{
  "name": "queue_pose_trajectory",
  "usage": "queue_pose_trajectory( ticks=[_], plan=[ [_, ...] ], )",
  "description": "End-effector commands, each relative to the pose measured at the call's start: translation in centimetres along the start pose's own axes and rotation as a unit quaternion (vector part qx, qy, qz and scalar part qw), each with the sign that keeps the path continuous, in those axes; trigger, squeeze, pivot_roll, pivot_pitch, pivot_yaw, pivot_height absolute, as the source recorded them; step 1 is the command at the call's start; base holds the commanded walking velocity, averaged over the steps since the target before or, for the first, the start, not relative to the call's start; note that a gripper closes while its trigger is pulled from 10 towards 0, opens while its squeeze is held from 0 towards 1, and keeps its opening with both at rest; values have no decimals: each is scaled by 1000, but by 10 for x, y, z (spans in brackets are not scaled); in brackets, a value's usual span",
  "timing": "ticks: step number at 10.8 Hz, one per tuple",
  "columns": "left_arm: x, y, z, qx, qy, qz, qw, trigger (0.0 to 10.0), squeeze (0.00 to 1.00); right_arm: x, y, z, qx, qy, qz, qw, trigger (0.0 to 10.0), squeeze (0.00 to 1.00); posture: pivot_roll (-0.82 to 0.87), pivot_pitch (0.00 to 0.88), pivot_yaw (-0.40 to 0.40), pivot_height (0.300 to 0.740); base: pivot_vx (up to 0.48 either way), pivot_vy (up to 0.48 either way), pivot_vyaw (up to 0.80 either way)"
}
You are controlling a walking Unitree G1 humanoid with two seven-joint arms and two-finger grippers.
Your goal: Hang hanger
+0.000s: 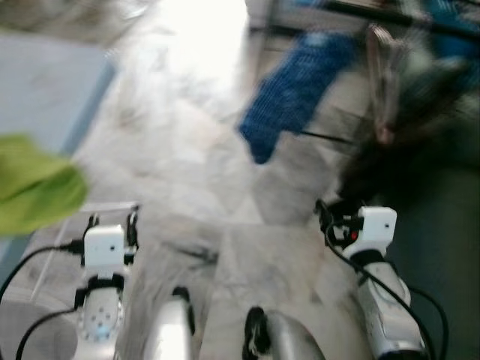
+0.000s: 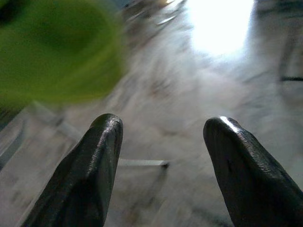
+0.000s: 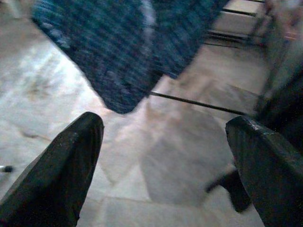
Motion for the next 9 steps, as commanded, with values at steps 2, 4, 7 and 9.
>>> queue_pose_trajectory(
  ticks=[2, 4, 7, 9],
  plan=[
    [13, -1, 3, 0, -22, -17, 1000, 10000, 0, -3, -1, 4, 1, -1, -2, 1000, 10000, 0, 49, 257, -59, 740, 0, 0, 800],
    [22, 5, -1, 13, -38, -25, 999, 10000, 0, 1, 0, 3, 4, -10, -6, 1000, 10000, 0, 47, 245, -49, 740, 0, 0, 800],
    [35, 7, -18, 7, -75, -7, 997, 10000, 0, -4, 1, -11, 6, -12, -17, 1000, 10000, 0, 62, 201, -42, 740, 0, 0, 150],
    [56, 13, -31, 11, -105, 11, 994, 10000, 0, -7, 1, -24, 6, -8, -19, 1000, 10000, 0, 68, 138, -37, 740, 0, 0, 0]
  ],
)
Point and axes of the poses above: a point about 5 cm out from each wrist's last joint towards the gripper, its own z axis pointing back from the gripper into the wrist, its own y axis along the axis of the wrist's last joint, x = y × z, the point moved 5 cm from there along -z, pointing out of the wrist towards the gripper, and after that the axes turned 14 degrees about z, right-handed, at the moved point
